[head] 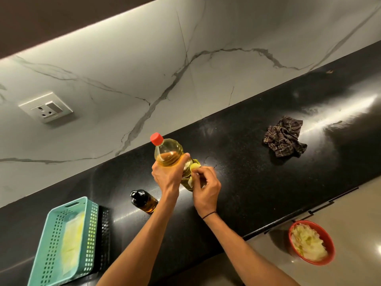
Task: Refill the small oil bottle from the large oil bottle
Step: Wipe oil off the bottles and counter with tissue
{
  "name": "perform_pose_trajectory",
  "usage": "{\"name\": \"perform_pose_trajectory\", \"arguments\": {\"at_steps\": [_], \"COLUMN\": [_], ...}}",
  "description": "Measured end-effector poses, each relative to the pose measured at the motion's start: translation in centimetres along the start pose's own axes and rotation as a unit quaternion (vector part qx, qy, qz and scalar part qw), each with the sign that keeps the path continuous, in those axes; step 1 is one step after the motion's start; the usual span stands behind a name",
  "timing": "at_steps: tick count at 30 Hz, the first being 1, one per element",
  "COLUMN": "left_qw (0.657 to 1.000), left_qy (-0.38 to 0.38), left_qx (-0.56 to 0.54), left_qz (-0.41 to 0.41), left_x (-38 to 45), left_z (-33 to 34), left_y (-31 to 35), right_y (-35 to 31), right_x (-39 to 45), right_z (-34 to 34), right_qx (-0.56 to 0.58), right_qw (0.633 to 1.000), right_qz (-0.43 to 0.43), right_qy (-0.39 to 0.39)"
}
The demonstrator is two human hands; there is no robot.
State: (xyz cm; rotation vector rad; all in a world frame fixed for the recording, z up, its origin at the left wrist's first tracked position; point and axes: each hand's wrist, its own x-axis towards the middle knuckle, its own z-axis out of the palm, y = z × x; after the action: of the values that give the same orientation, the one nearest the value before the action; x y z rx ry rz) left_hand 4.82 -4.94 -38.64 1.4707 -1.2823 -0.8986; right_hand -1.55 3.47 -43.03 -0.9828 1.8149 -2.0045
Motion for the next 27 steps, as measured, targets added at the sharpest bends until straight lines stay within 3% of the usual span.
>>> {"name": "perform_pose_trajectory", "arguments": {"at_steps": [5,13,17,22,27], "left_qw": [1.000,0.991,0.975,0.939,0.921], "left_qy": [-0.011,-0.098,-0.190,-0.314,-0.366], "left_qx": [-0.016,-0.070,-0.102,-0.140,-0.127], "left_qz": [0.013,0.057,0.054,-0.008,0.027], "left_x": [-0.6,-1.4,-1.2,-0.9,-0.9], "left_z": [-2.2,-4.8,-6.9,-8.8,-9.9], "left_y": [0.6,2.2,2.9,4.2,6.4], "right_y": [-1.7,-1.5,-1.5,-3.3,-4.2], "right_x": [1.0,1.5,3.1,5.9,6.4], "right_z": [0.9,0.8,-0.1,0.1,0.7], "right_qx": [-0.015,0.018,0.086,0.076,0.104], "right_qw": [0.999,0.991,0.961,0.918,0.819], "right_qz": [-0.037,0.107,0.182,0.167,0.237], "right_qy": [-0.017,-0.078,-0.190,-0.352,-0.512]}}
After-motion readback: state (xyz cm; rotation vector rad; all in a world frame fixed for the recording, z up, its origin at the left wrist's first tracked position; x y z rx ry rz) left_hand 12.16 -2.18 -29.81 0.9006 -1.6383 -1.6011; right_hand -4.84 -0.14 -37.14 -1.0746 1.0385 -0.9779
